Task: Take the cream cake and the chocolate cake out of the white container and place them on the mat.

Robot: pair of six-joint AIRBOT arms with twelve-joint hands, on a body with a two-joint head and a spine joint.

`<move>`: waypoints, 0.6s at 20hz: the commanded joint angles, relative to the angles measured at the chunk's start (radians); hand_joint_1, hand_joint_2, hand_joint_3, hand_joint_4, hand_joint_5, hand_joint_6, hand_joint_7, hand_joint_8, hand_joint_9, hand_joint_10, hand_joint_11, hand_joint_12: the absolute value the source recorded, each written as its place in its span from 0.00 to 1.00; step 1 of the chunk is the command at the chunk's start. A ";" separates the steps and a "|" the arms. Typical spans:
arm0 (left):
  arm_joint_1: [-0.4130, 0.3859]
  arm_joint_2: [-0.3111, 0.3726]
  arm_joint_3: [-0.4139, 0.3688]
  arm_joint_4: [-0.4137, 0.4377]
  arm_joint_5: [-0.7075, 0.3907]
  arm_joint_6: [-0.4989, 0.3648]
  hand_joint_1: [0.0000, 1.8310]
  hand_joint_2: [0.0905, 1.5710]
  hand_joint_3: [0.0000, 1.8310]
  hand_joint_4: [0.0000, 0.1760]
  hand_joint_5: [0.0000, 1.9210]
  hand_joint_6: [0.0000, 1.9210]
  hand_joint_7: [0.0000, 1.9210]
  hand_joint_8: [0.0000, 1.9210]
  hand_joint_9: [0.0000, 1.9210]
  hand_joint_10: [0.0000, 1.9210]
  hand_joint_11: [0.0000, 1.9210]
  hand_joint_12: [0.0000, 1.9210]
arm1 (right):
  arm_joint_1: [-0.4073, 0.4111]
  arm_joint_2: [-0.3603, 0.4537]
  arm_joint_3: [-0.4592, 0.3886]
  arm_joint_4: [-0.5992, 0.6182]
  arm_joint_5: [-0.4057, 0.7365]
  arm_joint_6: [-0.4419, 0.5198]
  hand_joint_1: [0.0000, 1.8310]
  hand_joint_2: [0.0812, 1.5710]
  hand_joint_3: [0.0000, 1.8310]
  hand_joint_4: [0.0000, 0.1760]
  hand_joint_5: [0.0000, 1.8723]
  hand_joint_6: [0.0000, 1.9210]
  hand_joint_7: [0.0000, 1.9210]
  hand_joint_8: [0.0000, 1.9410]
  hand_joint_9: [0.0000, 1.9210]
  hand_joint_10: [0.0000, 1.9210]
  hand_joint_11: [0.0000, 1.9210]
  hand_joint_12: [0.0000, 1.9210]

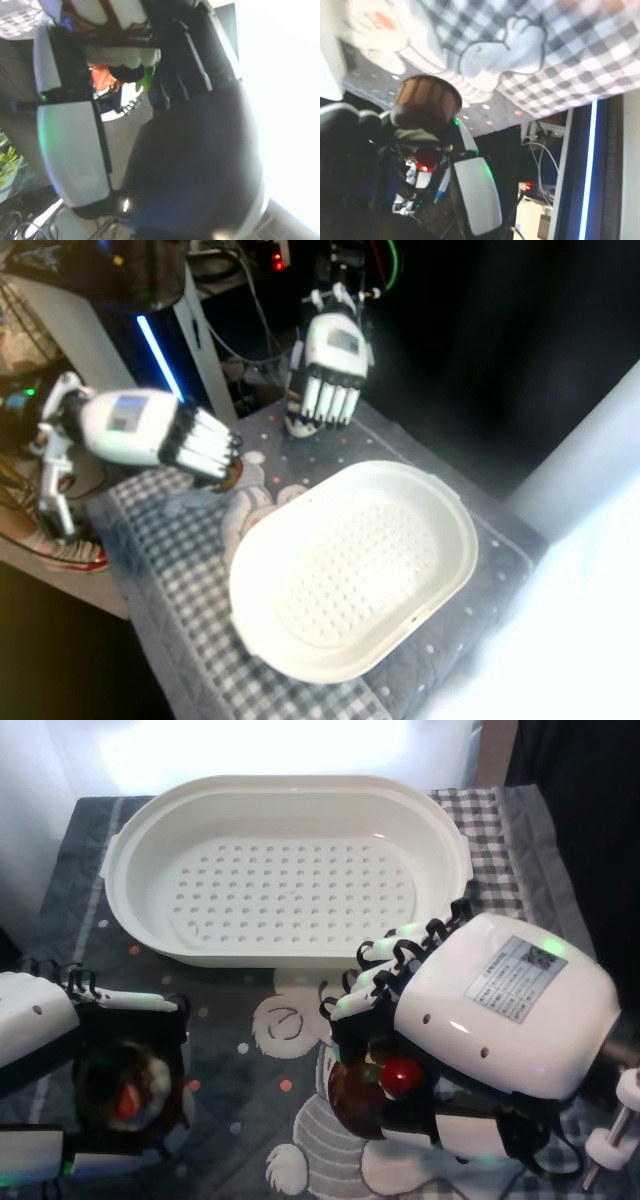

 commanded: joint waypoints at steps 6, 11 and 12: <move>0.023 -0.071 0.059 -0.028 -0.074 -0.076 0.57 0.81 0.00 0.00 0.34 0.75 0.36 0.53 0.38 0.55 0.31 0.78 | -0.046 -0.024 -0.008 0.024 0.106 0.001 0.68 0.67 0.00 0.00 0.53 0.49 0.57 0.48 0.41 0.65 0.34 0.86; 0.040 -0.082 0.066 -0.049 -0.074 -0.082 0.39 0.59 0.00 0.00 0.29 0.11 0.31 0.08 0.22 0.23 0.03 0.69 | -0.051 -0.030 -0.002 0.036 0.104 0.001 0.47 0.64 0.00 0.00 0.35 0.33 0.37 0.45 0.31 0.62 0.22 0.84; 0.041 -0.082 0.068 -0.050 -0.075 -0.086 0.37 0.55 0.00 0.00 0.27 0.04 0.28 0.02 0.19 0.17 0.00 0.65 | -0.051 -0.029 -0.001 0.038 0.103 0.001 0.42 0.61 0.00 0.00 0.32 0.30 0.33 0.43 0.27 0.60 0.18 0.84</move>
